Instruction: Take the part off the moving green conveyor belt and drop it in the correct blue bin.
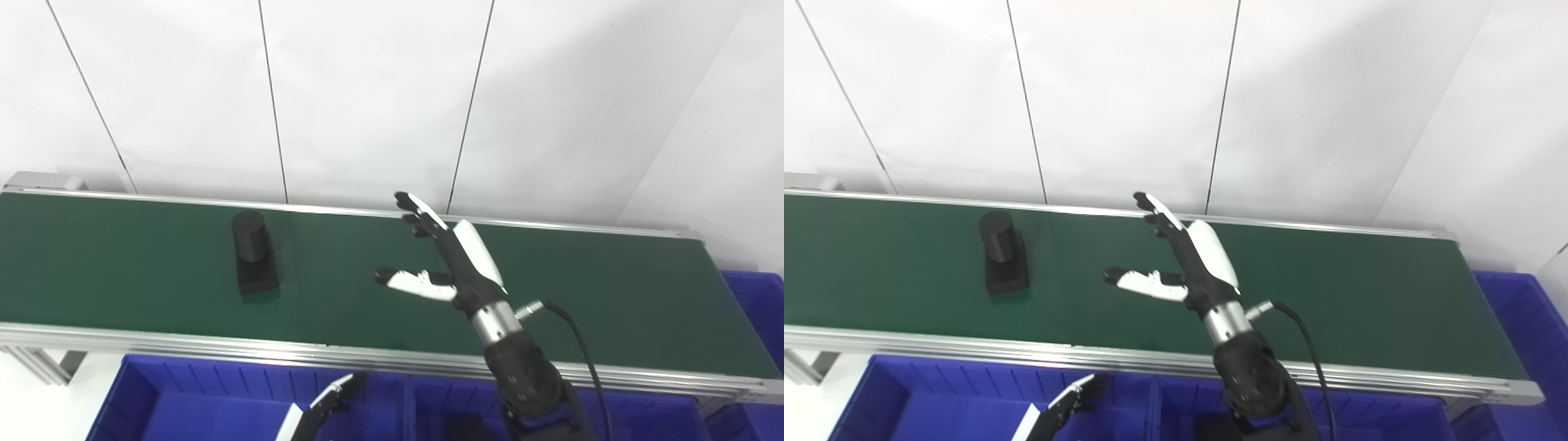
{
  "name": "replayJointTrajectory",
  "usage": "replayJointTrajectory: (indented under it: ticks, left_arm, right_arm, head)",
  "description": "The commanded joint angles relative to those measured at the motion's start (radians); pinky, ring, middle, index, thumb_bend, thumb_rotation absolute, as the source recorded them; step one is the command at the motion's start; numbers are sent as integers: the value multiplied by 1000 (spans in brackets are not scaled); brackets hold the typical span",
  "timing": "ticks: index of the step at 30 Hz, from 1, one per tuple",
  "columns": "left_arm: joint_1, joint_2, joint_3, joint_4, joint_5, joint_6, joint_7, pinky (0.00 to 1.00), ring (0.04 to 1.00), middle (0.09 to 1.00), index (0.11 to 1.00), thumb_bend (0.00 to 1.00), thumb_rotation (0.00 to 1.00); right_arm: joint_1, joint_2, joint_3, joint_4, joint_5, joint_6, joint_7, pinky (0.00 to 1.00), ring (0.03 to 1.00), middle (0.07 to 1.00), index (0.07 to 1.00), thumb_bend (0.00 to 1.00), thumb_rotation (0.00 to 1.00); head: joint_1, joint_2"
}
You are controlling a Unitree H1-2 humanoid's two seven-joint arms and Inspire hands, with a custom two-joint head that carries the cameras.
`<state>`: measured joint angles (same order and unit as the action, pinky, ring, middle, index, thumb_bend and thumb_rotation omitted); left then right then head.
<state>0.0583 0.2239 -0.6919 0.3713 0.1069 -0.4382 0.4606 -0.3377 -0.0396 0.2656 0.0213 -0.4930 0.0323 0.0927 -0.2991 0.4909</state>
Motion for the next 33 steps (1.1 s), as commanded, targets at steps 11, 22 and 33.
replayJointTrajectory:
  ticks: [11, 22, 33]
  left_arm:
    - [-16, 7, 45, -4, -11, -32, -44, 757, 805, 826, 820, 741, 623]
    - [4, 4, 40, -17, 20, -32, -36, 737, 795, 820, 817, 736, 709]
    - [-37, -19, -35, 20, 25, -32, -20, 696, 765, 790, 778, 747, 635]
  right_arm:
    - [-143, 33, 29, 116, -46, 12, -19, 770, 865, 918, 945, 827, 693]
    - [-235, 6, 60, 254, -86, -3, -21, 747, 857, 921, 937, 839, 675]
    - [-321, 14, 73, 399, -74, -7, -21, 754, 861, 927, 945, 839, 644]
  head:
    - [-41, 12]
    - [19, 1]
    - [205, 5]
